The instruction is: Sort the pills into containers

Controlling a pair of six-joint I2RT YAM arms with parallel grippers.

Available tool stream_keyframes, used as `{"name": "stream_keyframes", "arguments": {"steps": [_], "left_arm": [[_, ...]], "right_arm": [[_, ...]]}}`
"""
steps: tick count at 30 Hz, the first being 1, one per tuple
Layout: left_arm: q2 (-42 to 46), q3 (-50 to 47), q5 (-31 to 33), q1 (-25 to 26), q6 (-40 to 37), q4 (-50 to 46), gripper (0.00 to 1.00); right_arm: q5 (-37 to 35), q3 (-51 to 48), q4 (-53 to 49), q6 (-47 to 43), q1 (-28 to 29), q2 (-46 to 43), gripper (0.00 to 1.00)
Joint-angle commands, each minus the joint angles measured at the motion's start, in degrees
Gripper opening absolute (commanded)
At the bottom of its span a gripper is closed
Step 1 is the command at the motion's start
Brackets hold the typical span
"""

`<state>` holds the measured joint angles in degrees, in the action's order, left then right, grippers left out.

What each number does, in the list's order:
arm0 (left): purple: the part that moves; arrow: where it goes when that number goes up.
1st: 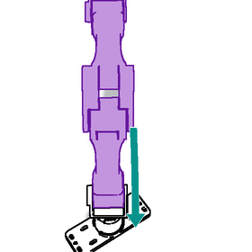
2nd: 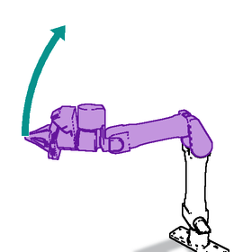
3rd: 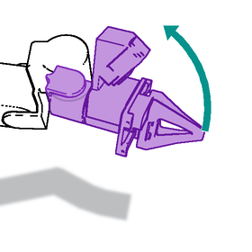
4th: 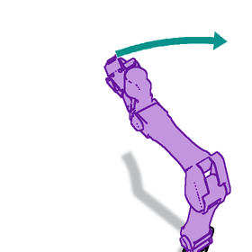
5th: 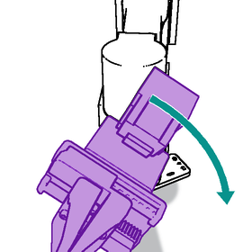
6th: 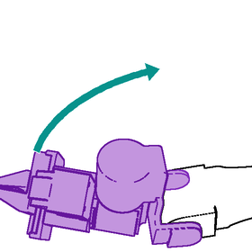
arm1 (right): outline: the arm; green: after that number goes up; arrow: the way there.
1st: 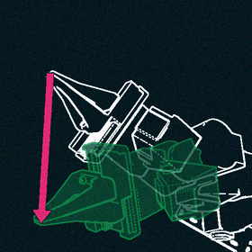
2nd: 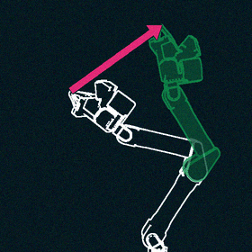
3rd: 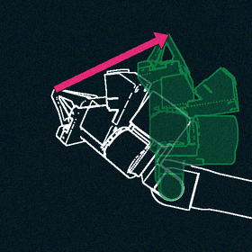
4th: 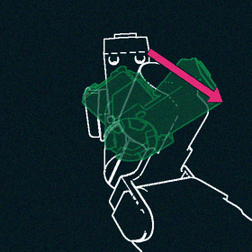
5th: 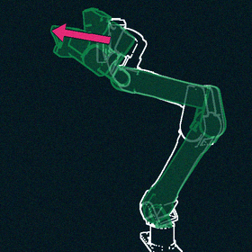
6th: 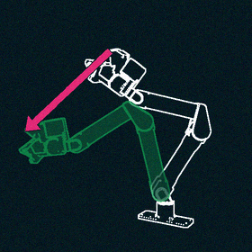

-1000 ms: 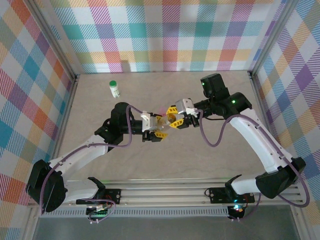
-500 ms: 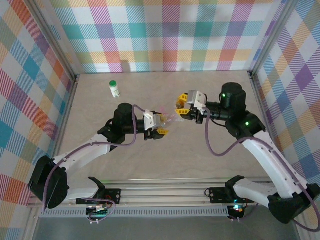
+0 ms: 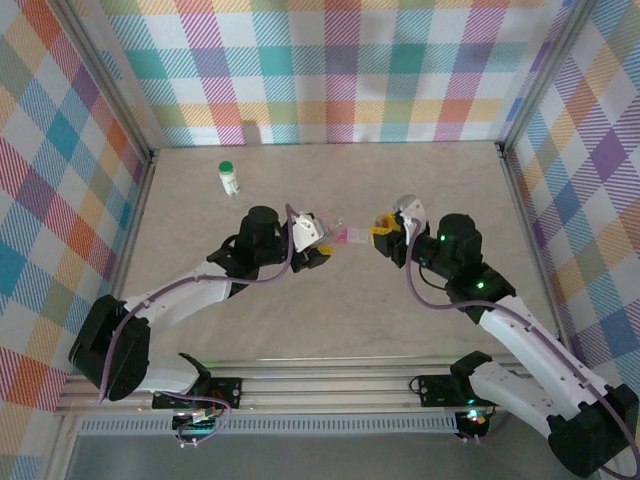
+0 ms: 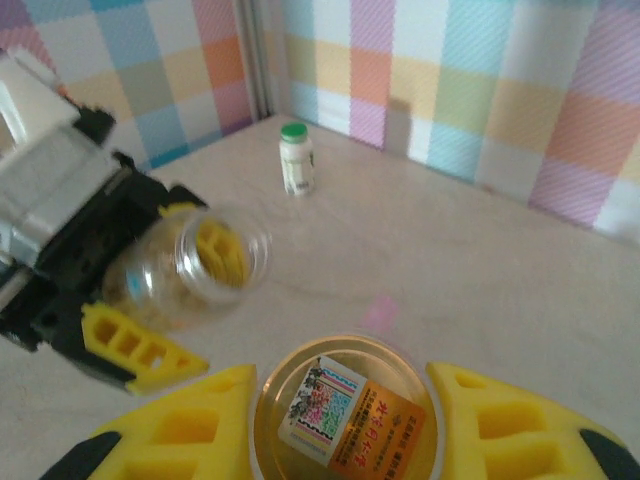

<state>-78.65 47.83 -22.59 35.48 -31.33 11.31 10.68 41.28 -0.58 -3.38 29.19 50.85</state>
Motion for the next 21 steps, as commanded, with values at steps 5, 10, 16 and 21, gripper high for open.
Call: {"name": "stream_keyframes", "arguments": {"steps": [5, 10, 16, 21], "left_arm": [[-7.31, 5.72, 5.55, -1.06, -4.43, -6.11, 0.0], [-12.06, 9.62, 6.0, -3.15, -7.39, -11.56, 0.0], [-16.44, 14.02, 7.0, -5.88, -10.87, -18.6, 0.0], [-20.62, 18.36, 9.38, -7.49, -14.34, -24.48, 0.0]], "right_arm": [[-8.63, -10.99, 13.17, 4.97, -0.22, -1.11, 0.0], [-9.51, -11.72, 14.34, 6.66, -0.27, -0.06, 0.0], [-10.87, -12.62, 15.17, 8.42, -0.22, 1.66, 0.0], [-10.88, -12.71, 15.6, 9.05, -0.27, 2.04, 0.0]]}}
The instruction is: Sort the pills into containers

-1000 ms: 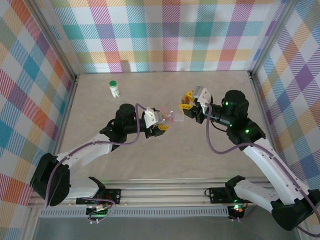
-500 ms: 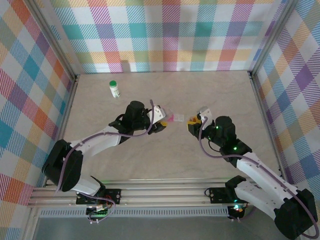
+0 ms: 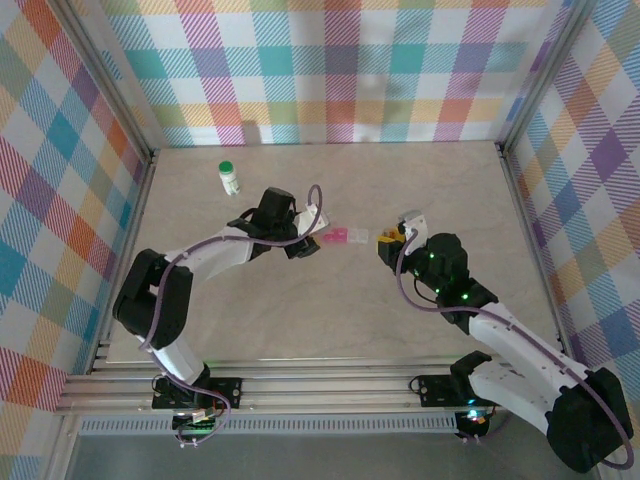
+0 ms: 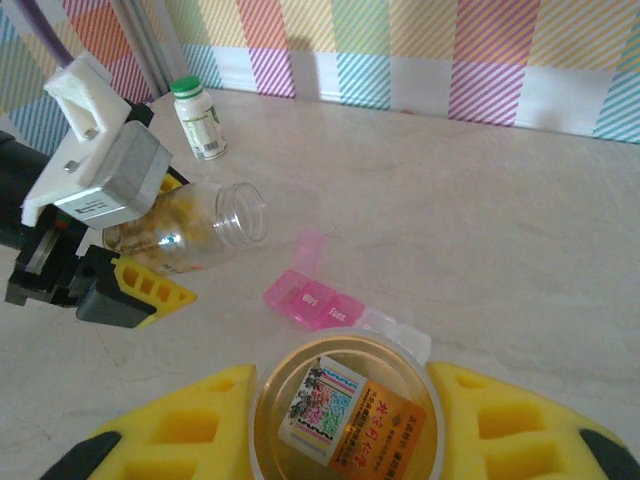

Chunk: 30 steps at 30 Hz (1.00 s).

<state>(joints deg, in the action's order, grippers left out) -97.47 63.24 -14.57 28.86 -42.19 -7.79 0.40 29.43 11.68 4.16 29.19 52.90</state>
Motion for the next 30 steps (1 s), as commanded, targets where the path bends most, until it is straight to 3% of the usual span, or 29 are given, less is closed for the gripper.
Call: {"name": "stream_keyframes", "arguments": {"steps": [1, 9, 30], "left_arm": [[-2.9, 4.14, 1.73, -1.13, -4.35, -6.85, 0.0], [-11.46, 13.13, 3.78, -2.62, -9.66, -17.79, 0.0], [-19.61, 23.73, 9.5, -3.11, -15.03, -29.51, 0.0]], "right_arm": [[-0.64, -0.94, 3.24, 1.63, -0.2, -0.06, 0.0], [-0.14, -0.78, 3.21, 2.07, -0.32, 0.75, 0.0], [1.1, -0.17, 2.73, 2.56, -0.29, 1.74, 0.0]]}}
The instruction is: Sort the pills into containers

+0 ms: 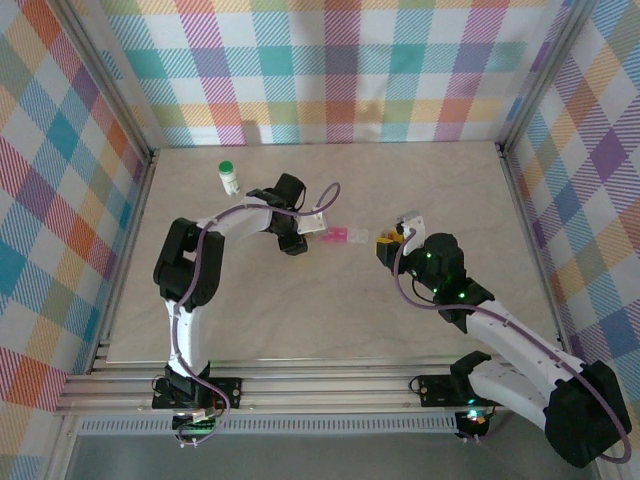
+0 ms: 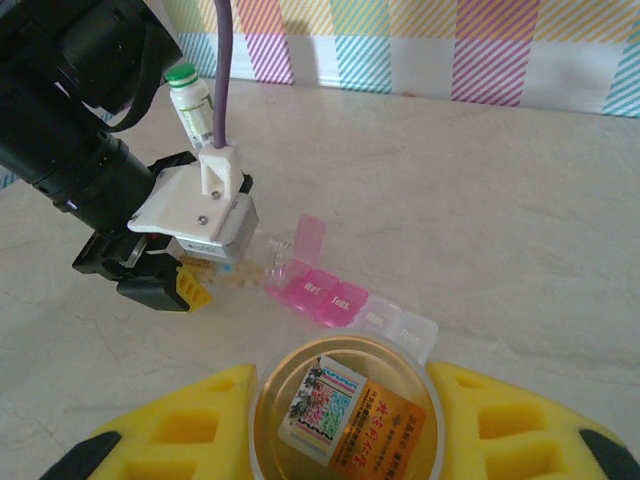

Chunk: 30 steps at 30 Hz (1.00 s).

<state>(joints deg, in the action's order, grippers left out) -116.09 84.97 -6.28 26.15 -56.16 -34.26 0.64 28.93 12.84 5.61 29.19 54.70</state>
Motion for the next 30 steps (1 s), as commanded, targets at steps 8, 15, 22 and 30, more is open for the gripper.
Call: {"name": "stream_keyframes", "arguments": {"steps": [8, 15, 22, 30], "left_arm": [[-2.17, 4.44, 3.33, -0.31, -0.98, -4.54, 0.0], [-3.14, 6.13, 5.96, 0.21, -2.54, -6.07, 0.0], [-4.7, 8.32, 8.9, 1.54, -4.49, -8.09, 0.0], [-5.63, 8.81, 14.53, 4.23, -6.41, -8.46, 0.0]], "right_arm": [[1.71, 0.46, 1.3, 1.47, -0.27, 0.04, 0.0], [2.04, 0.69, 0.97, 1.63, -0.27, -0.24, 0.0], [2.38, 0.75, 0.55, 1.93, -0.25, -0.79, 0.0], [2.84, 0.8, 0.26, 2.44, -0.27, -1.44, 0.0]]}}
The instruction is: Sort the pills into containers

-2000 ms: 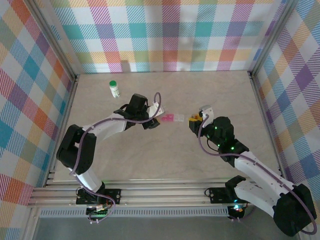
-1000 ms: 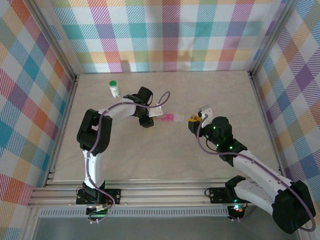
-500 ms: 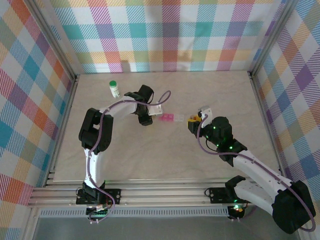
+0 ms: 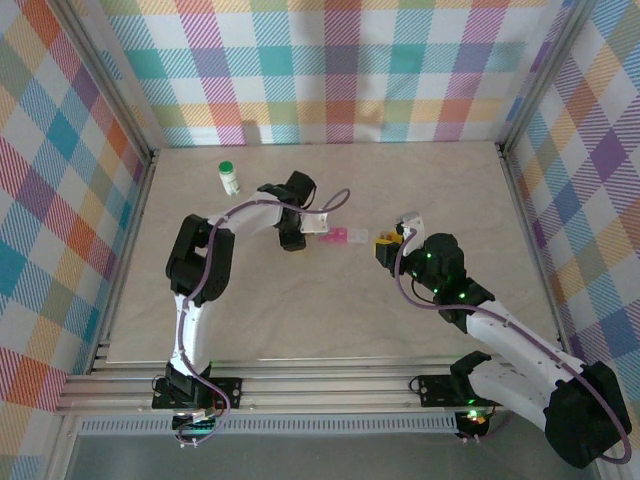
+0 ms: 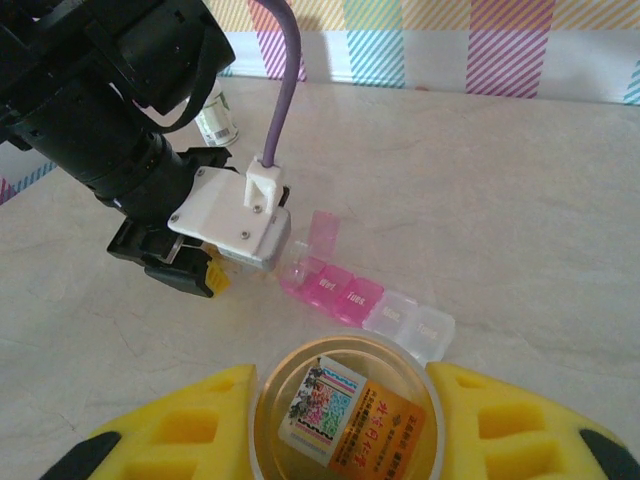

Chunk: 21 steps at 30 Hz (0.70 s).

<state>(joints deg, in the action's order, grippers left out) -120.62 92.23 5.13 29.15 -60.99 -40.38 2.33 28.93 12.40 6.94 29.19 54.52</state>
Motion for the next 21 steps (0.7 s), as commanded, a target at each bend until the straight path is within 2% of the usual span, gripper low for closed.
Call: {"name": "stream_keyframes", "arguments": {"steps": [1, 9, 21], "left_arm": [[-1.2, 1.55, 4.06, 1.51, -1.88, -2.25, 0.0], [-1.12, 2.31, 11.39, 3.35, -4.53, -3.43, 0.0], [0.12, 5.4, 14.15, 4.15, -5.8, -6.29, 0.0]], "right_arm": [[1.26, 0.76, 0.6, 1.06, -0.27, -1.34, 0.0], [2.07, 0.78, 0.15, 1.76, -0.24, -2.47, 0.0], [2.85, 0.77, -0.26, 2.38, -0.21, -4.07, 0.0]]}}
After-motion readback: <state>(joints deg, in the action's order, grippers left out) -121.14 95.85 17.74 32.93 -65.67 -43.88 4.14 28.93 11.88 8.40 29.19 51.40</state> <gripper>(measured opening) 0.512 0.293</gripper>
